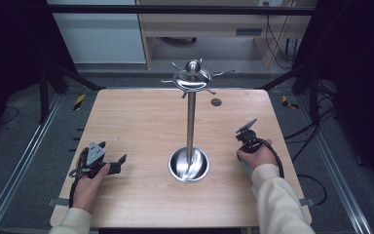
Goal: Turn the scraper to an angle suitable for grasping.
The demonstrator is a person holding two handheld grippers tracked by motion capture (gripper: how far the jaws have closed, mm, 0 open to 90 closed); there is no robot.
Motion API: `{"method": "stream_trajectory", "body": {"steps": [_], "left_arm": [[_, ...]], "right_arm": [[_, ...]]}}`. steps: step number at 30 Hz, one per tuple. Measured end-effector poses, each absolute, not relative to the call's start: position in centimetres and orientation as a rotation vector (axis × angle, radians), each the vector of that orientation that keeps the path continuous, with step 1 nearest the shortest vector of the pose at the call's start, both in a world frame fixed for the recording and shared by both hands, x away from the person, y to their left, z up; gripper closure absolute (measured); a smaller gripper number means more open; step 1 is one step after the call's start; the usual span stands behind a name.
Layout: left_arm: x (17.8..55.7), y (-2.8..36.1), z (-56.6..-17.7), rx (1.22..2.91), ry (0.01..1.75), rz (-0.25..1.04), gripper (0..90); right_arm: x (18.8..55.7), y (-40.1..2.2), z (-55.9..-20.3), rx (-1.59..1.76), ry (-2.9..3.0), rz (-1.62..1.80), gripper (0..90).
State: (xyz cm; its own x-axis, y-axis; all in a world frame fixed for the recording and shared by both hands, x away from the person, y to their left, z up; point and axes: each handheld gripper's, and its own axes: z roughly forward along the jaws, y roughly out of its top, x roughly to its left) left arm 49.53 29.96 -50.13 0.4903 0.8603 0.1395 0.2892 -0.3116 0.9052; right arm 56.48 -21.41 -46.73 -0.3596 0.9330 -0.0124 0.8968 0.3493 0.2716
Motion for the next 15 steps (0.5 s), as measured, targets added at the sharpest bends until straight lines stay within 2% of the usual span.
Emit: {"method": "stream_trajectory", "body": {"steps": [15], "left_arm": [[49.55,29.97,-50.12,1.842,0.962,0.804,3.6]], "right_arm": [[56.18,-21.45,-46.04,1.672,2.454,0.356,74.1]]}}
